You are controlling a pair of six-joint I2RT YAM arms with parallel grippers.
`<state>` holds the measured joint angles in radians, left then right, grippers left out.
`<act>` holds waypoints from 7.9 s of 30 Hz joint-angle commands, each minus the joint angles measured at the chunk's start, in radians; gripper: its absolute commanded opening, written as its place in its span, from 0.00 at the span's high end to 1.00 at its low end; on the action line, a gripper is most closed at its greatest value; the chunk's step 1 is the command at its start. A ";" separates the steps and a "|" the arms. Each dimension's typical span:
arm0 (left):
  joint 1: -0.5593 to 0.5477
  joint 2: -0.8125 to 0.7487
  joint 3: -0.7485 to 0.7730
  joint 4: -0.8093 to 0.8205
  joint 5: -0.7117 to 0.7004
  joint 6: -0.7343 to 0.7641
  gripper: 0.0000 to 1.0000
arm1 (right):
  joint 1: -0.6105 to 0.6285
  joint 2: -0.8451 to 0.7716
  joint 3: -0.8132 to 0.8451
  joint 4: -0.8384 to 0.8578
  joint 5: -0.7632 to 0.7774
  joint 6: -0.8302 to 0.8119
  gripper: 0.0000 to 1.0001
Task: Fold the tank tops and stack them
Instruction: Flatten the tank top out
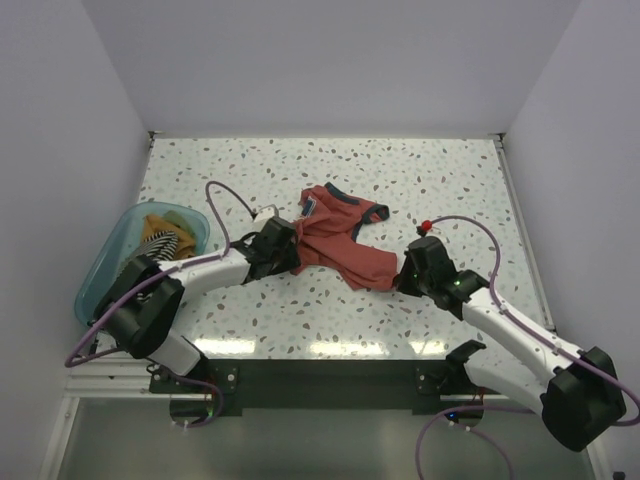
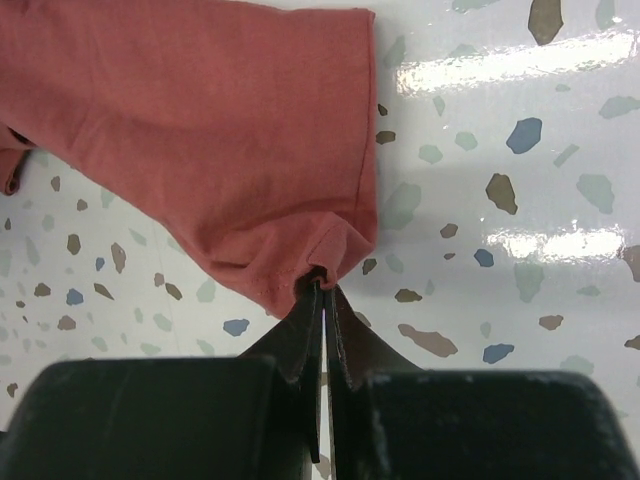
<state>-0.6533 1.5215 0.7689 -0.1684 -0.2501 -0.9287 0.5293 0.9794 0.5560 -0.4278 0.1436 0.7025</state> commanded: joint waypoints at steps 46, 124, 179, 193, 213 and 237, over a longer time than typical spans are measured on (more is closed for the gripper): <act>0.224 -0.544 0.874 -0.287 0.103 0.169 1.00 | -0.238 0.050 1.410 -0.367 0.192 -0.210 1.00; 0.268 -0.310 -0.062 -0.255 -0.044 0.082 0.60 | -0.180 0.323 0.032 0.188 -0.102 -0.138 0.52; 0.158 -0.244 -0.214 -0.348 -0.090 -0.245 0.62 | -0.195 0.271 -0.001 0.113 -0.239 -0.103 0.71; 0.156 -0.195 -0.148 -0.378 -0.147 -0.185 0.74 | -0.152 0.346 0.059 0.080 -0.112 -0.103 1.00; -0.012 -0.291 -0.180 -0.396 0.046 -0.116 1.00 | -0.528 0.386 0.260 -0.028 -0.114 -0.232 1.00; -0.029 -0.546 0.116 -0.686 -0.160 -0.127 0.60 | -0.494 0.259 0.292 -0.120 -0.017 -0.227 0.48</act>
<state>-0.8257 0.9718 0.8310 -0.8570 -0.3412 -1.1683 -0.0547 1.3376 0.8097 -0.5034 0.0929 0.4698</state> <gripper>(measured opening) 0.370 0.521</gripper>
